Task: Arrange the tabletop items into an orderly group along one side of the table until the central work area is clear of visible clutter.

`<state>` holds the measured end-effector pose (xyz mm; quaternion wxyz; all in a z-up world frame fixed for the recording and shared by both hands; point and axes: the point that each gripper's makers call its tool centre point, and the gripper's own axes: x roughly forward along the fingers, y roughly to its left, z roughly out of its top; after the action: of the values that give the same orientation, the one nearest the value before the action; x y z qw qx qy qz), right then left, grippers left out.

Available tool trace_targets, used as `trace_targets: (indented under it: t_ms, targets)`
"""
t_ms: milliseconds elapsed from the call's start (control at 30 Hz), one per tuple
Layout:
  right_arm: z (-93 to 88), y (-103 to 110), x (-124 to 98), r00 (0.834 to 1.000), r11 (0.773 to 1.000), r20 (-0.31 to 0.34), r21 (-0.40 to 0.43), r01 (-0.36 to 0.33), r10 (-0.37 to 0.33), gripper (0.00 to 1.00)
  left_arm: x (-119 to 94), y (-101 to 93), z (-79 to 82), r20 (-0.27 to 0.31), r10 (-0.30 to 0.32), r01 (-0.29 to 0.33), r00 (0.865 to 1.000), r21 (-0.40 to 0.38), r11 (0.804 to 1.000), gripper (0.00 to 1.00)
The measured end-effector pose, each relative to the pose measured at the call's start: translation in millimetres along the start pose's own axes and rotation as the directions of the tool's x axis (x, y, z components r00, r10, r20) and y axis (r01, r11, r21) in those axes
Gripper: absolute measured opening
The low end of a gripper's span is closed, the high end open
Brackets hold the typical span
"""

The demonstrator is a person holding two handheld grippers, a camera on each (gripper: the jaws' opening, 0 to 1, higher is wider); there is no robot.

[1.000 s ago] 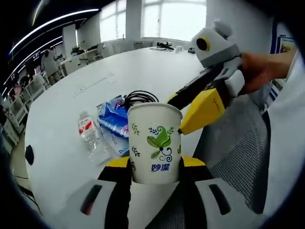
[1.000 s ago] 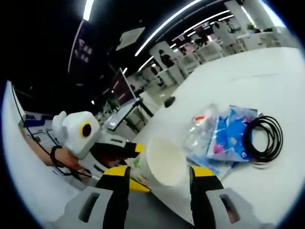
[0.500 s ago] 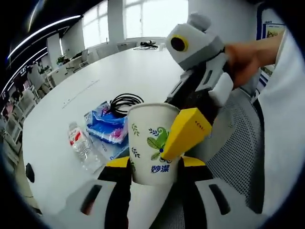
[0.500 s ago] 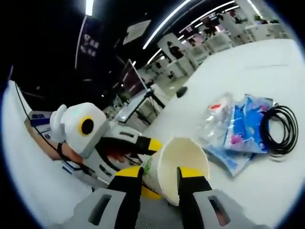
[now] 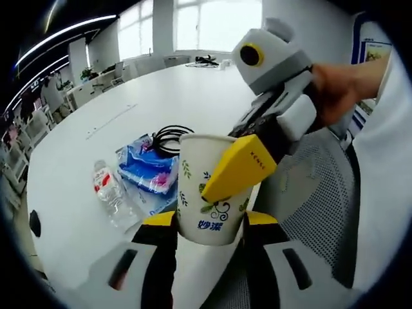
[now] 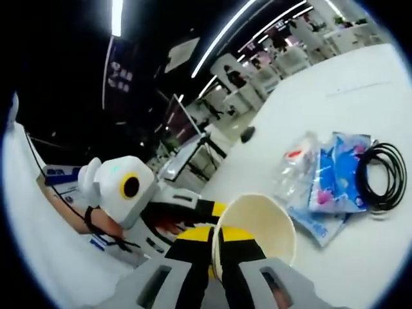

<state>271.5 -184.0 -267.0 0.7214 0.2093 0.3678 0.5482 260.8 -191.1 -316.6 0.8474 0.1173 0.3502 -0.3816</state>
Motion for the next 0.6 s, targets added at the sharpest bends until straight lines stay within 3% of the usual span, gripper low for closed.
trace_targets:
  t_ms: [333,500,600]
  targets:
    - [19.5,-13,1,0.999,1.000,0.043,0.008,0.029,-0.030,0.00,-13,23.8,0.0,0.049,0.081,-0.074,0.996,-0.140,0.987,0.34]
    - [25.1,-23,0,0.998,0.999,0.051,0.016,0.045,-0.046,0.00,-26,36.0,-6.9,0.072,0.142,-0.121,0.987,-0.247,0.961,0.34]
    - [27.7,-22,0,0.997,0.999,0.061,0.030,0.042,-0.044,0.00,-36,51.4,-16.9,0.084,0.191,-0.153,0.978,-0.333,0.930,0.34]
